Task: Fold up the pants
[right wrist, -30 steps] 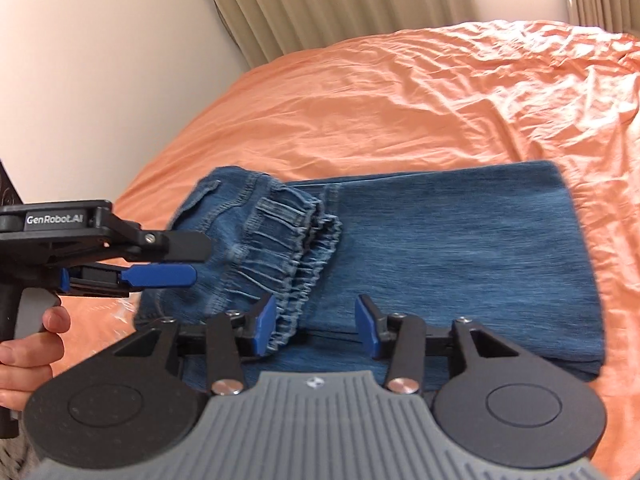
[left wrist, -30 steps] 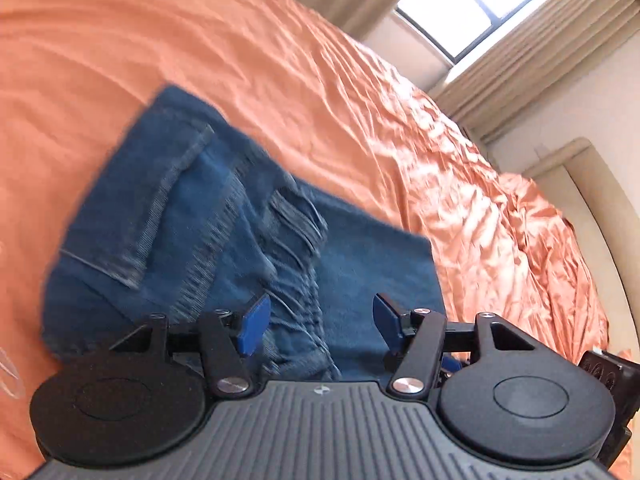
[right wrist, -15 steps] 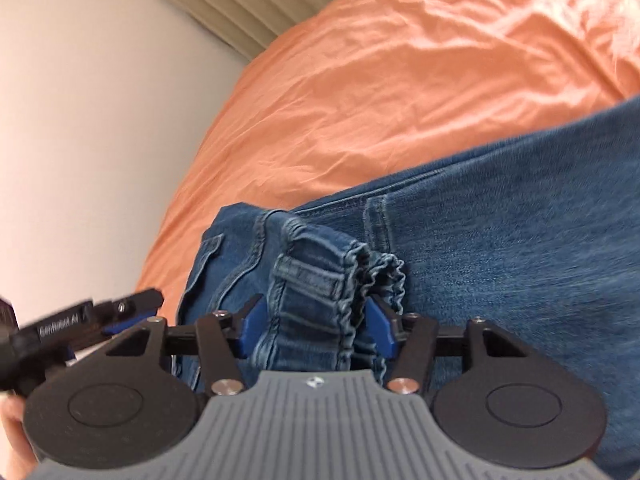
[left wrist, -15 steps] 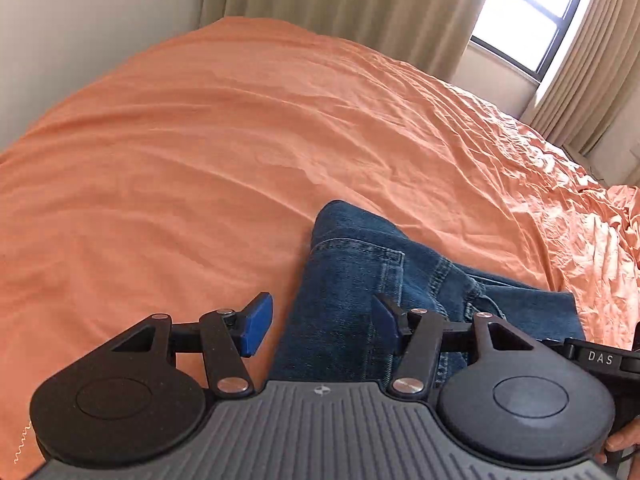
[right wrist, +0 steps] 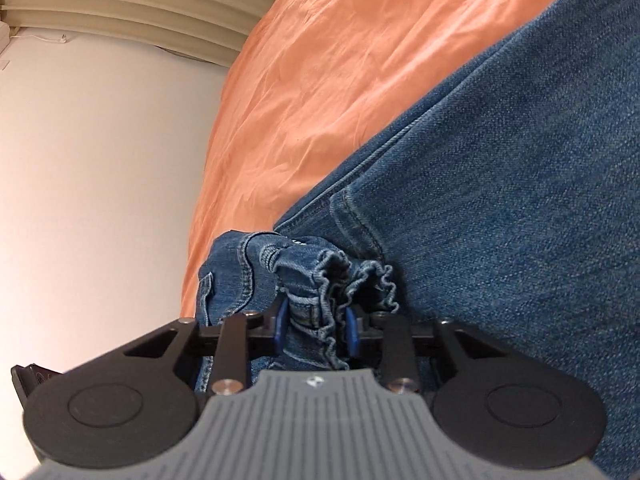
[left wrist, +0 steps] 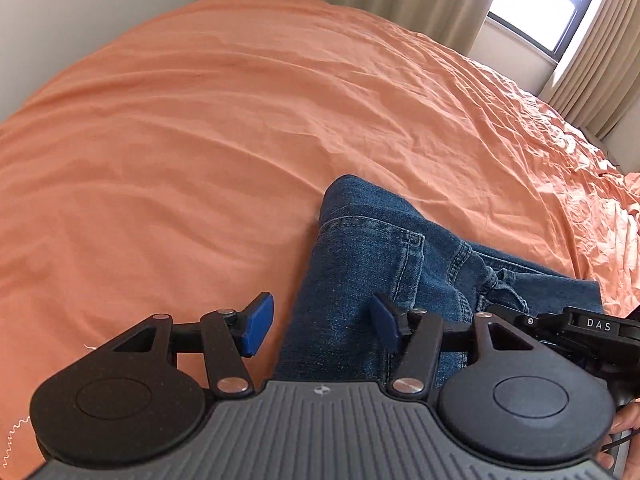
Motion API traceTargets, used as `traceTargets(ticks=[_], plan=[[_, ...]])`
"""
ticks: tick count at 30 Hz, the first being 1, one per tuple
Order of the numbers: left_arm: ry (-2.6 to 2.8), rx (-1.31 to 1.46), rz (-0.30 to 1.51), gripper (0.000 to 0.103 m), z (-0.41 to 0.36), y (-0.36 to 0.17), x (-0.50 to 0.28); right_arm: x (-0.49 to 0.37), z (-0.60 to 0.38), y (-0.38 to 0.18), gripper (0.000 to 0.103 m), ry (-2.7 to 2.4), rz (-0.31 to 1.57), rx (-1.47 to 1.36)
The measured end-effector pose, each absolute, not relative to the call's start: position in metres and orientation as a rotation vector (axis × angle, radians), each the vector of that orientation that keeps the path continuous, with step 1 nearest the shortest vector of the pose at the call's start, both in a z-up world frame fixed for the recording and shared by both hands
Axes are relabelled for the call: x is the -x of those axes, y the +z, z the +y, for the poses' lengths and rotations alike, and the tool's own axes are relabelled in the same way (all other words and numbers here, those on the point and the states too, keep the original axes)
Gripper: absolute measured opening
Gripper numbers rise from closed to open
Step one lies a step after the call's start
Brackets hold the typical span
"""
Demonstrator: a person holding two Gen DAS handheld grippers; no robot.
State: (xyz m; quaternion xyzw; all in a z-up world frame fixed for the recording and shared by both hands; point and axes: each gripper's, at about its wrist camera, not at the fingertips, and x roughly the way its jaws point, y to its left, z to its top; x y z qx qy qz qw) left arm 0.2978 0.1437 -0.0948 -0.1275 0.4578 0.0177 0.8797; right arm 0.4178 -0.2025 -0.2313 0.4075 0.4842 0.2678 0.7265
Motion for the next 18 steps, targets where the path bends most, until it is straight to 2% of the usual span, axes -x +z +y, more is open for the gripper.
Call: traceTargets(ticks=[3, 9, 18], plan=[[0.043, 0.262, 0.953, 0.066, 0.144, -0.093, -0.296, -0.412, -0.193, -0.204, 0.018, 0.59, 1.021, -0.767], [0.062, 0.261, 0.94, 0.063, 0.149, -0.079, -0.286, -0.385, -0.165, -0.108, 0.017, 0.64, 0.838, -0.442], [0.06, 0.297, 0.843, 0.063, 0.156, -0.036, -0.266, -0.395, -0.178, 0.012, 0.017, 0.711, 0.782, -0.448]])
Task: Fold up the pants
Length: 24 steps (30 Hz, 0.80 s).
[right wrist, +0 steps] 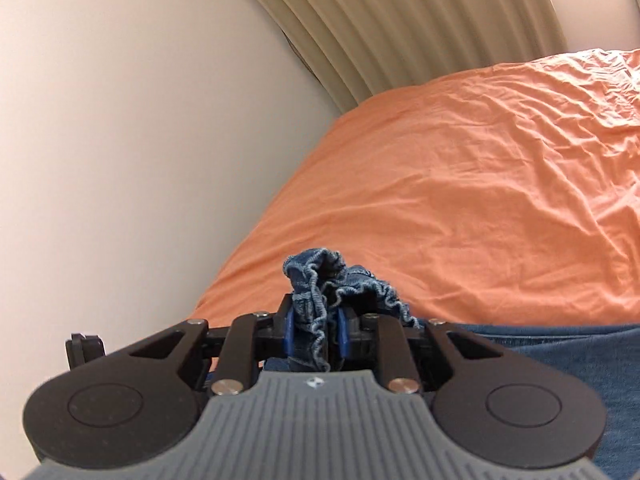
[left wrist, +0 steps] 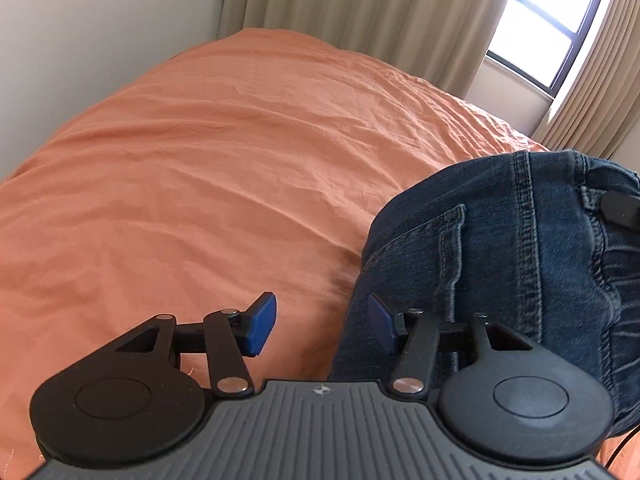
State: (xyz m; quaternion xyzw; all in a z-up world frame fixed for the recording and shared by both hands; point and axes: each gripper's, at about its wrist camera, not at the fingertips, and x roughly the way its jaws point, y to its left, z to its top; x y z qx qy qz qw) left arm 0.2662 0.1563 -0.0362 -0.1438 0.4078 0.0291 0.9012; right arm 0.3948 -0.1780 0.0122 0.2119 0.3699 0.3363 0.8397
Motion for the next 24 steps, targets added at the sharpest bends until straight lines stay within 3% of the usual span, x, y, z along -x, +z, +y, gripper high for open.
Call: traceTargets(ticks=[7, 12, 18, 21, 24], plan=[[-0.026, 0.306, 0.843, 0.063, 0.126, -0.032, -0.273, -0.394, -0.268, 0.022, 0.017, 0.578, 0.797, -0.518], [-0.105, 0.247, 0.879, 0.063, 0.09, -0.045, -0.286, -0.392, -0.354, -0.033, 0.017, 0.393, 0.867, -0.59], [-0.135, 0.16, 0.937, 0.062, 0.053, -0.07, -0.302, -0.412, -0.404, -0.148, 0.017, 0.247, 1.059, -0.649], [-0.137, 0.115, 0.948, 0.062, 0.042, -0.079, -0.309, -0.417, -0.408, -0.161, 0.017, 0.264, 1.053, -0.636], [-0.145, 0.084, 0.95, 0.062, 0.038, -0.081, -0.309, -0.41, -0.405, -0.138, 0.017, 0.352, 0.979, -0.565]])
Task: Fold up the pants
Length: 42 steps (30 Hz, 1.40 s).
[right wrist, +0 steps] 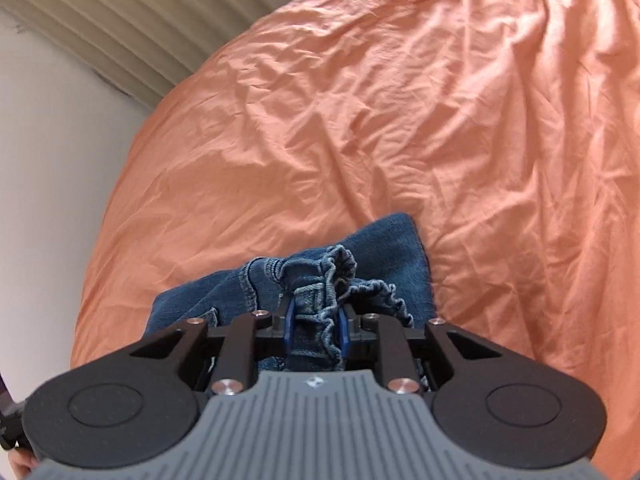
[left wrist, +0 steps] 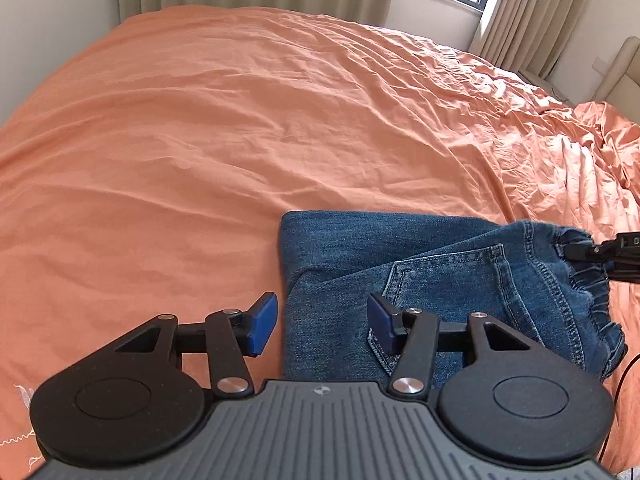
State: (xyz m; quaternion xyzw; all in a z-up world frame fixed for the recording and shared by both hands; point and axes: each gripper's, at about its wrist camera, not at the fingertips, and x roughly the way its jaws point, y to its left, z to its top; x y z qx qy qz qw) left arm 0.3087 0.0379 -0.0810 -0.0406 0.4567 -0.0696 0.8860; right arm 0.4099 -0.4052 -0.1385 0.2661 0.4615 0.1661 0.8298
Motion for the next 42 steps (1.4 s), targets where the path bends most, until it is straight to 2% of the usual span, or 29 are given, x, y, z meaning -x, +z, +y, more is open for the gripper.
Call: traceTargets(ticks=[3, 6, 8, 9, 12, 17, 20, 21, 23, 24, 25, 33, 36, 39, 40, 41, 42], plan=[[-0.147, 0.063, 0.945, 0.062, 0.039, -0.084, -0.31, -0.411, -0.408, -0.14, 0.016, 0.363, 0.952, -0.512], [-0.134, 0.063, 0.965, 0.062, 0.039, -0.091, -0.313, -0.424, -0.41, -0.175, 0.017, 0.298, 1.028, -0.521], [-0.13, 0.066, 0.976, 0.062, 0.038, -0.095, -0.313, -0.425, -0.415, -0.189, 0.023, 0.264, 1.035, -0.554], [-0.13, 0.063, 0.977, 0.062, 0.038, -0.095, -0.31, -0.422, -0.416, -0.188, 0.03, 0.254, 1.031, -0.556], [-0.13, 0.042, 0.969, 0.062, 0.042, -0.091, -0.296, -0.408, -0.418, -0.174, 0.043, 0.217, 1.002, -0.535], [-0.133, 0.034, 0.958, 0.062, 0.049, -0.08, -0.267, -0.357, -0.433, -0.15, 0.045, 0.141, 0.913, -0.568], [-0.148, 0.012, 0.95, 0.062, 0.049, -0.073, -0.247, -0.318, -0.441, -0.144, 0.054, 0.101, 0.86, -0.654], [-0.156, 0.0, 0.952, 0.062, 0.049, -0.071, -0.24, -0.306, -0.44, -0.142, 0.054, 0.099, 0.839, -0.667], [-0.175, -0.03, 0.964, 0.062, 0.047, -0.071, -0.227, -0.281, -0.431, -0.136, 0.042, 0.112, 0.782, -0.652], [-0.187, -0.046, 0.97, 0.062, 0.045, -0.071, -0.22, -0.274, -0.425, -0.136, 0.023, 0.123, 0.762, -0.639], [-0.199, -0.064, 0.978, 0.062, 0.045, -0.073, -0.213, -0.268, -0.419, -0.137, 0.013, 0.143, 0.742, -0.63], [-0.235, -0.253, 1.061, 0.068, 0.027, -0.101, -0.174, -0.267, -0.392, -0.185, 0.011, 0.125, 0.808, -0.578], [-0.224, -0.296, 1.067, 0.068, 0.014, -0.112, -0.171, -0.271, -0.398, -0.192, 0.006, 0.129, 0.808, -0.6], [-0.174, -0.305, 1.064, 0.066, 0.006, -0.124, -0.176, -0.271, -0.395, -0.194, 0.006, 0.139, 0.792, -0.571], [-0.16, -0.312, 1.07, 0.062, 0.003, -0.128, -0.179, -0.271, -0.393, -0.194, 0.006, 0.141, 0.787, -0.555], [-0.159, -0.316, 1.073, 0.045, 0.002, -0.131, -0.181, -0.271, -0.392, -0.194, 0.006, 0.142, 0.781, -0.539], [-0.169, -0.314, 1.078, 0.022, 0.0, -0.131, -0.182, -0.271, -0.391, -0.194, 0.006, 0.143, 0.777, -0.528]])
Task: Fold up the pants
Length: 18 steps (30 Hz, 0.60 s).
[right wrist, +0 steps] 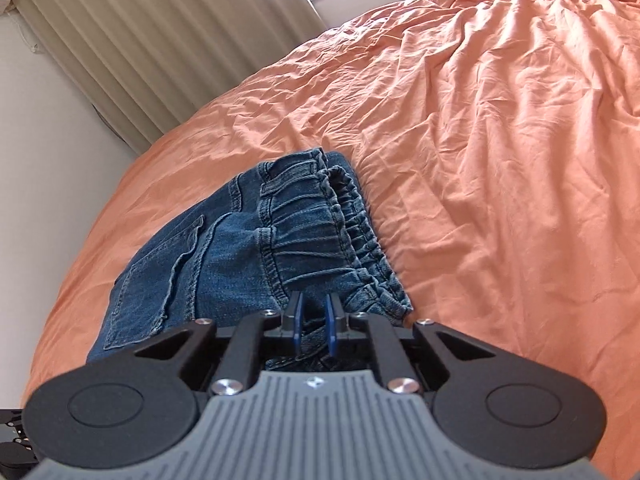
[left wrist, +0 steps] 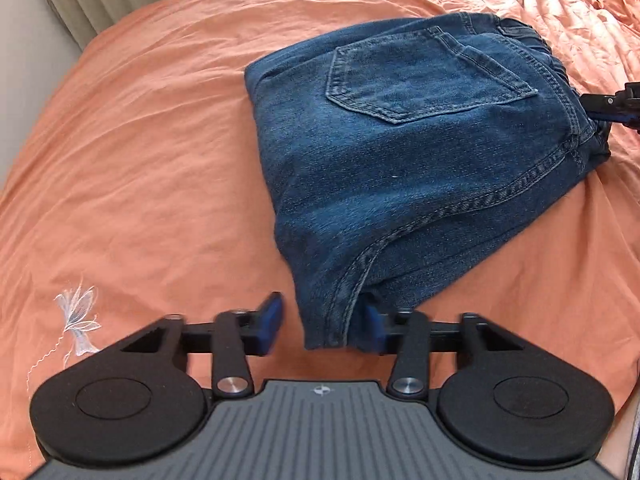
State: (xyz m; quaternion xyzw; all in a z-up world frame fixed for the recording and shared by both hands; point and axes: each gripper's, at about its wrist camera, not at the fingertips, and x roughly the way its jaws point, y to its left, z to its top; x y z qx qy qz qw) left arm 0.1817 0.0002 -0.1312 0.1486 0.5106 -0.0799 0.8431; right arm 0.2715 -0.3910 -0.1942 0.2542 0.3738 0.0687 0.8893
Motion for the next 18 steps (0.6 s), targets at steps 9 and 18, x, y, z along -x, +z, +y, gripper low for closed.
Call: traceTargets(ticks=[9, 18], plan=[[-0.225, -0.598, 1.077, 0.017, -0.007, -0.107, -0.168, -0.279, -0.392, -0.203, 0.0, 0.145, 0.8, -0.529], [-0.252, -0.56, 1.234, 0.015, 0.004, -0.136, -0.172, -0.282, -0.391, -0.208, 0.0, 0.159, 0.812, -0.519]])
